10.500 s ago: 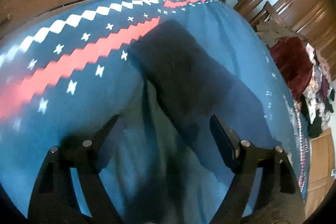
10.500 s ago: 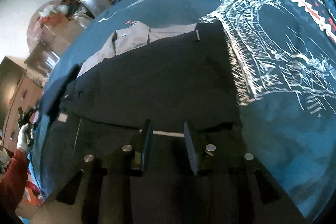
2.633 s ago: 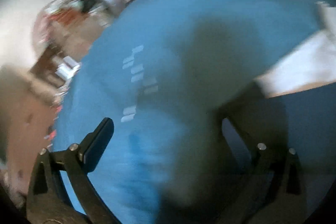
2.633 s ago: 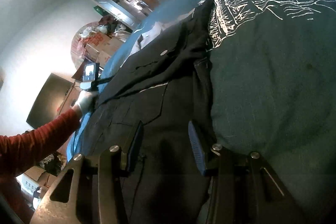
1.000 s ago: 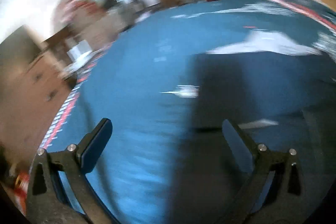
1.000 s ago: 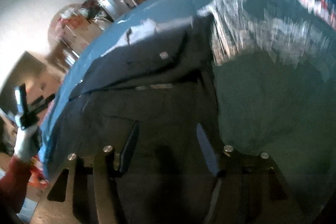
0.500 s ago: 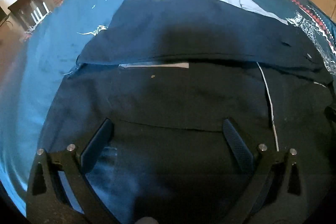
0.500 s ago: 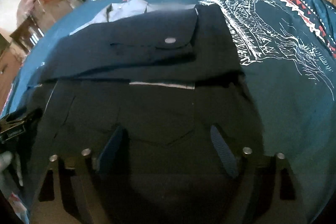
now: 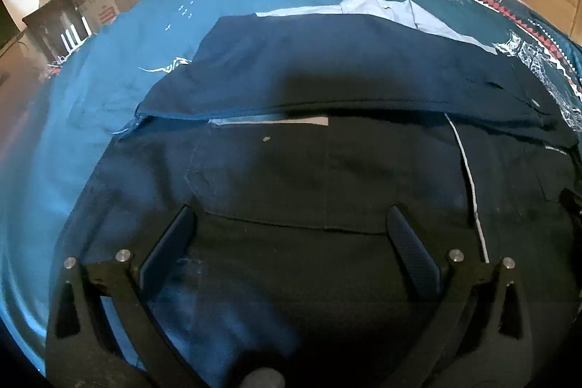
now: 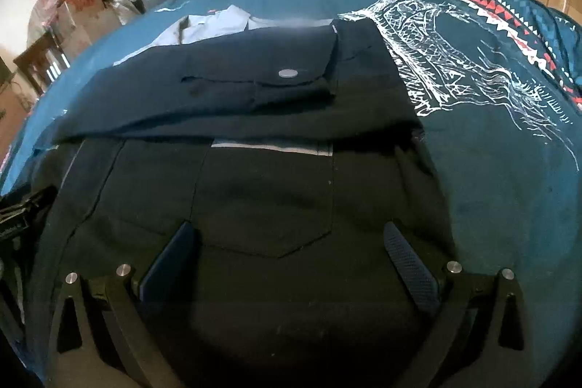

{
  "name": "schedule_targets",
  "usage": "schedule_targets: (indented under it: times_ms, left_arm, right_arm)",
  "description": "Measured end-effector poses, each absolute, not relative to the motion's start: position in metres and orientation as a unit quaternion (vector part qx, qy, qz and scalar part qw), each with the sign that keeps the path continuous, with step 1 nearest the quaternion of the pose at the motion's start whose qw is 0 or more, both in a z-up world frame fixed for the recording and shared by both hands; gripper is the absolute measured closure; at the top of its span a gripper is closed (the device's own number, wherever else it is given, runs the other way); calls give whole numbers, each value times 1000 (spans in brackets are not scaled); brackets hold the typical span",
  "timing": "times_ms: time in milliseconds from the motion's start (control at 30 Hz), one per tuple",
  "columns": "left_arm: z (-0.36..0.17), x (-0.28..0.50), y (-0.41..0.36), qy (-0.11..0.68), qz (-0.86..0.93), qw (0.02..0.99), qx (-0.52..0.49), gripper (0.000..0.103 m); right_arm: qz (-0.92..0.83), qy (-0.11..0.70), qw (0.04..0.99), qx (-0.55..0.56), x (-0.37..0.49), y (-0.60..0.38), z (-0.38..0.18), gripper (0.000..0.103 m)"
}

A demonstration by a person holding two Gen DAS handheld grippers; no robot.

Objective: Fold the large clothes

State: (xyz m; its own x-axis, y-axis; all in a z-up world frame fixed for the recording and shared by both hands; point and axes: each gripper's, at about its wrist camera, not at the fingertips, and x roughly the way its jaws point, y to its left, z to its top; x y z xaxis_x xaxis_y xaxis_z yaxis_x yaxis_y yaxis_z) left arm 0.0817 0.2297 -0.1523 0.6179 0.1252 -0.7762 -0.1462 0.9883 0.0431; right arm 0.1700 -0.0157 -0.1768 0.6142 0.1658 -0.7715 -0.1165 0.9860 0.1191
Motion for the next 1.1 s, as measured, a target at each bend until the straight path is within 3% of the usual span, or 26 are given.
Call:
schedule_targets:
  times_ms: [1100]
  left_arm:
    - [-152, 85, 230, 427, 85, 900, -4, 0]
  right_arm:
    - [82, 434, 897, 32, 172, -16, -179, 0]
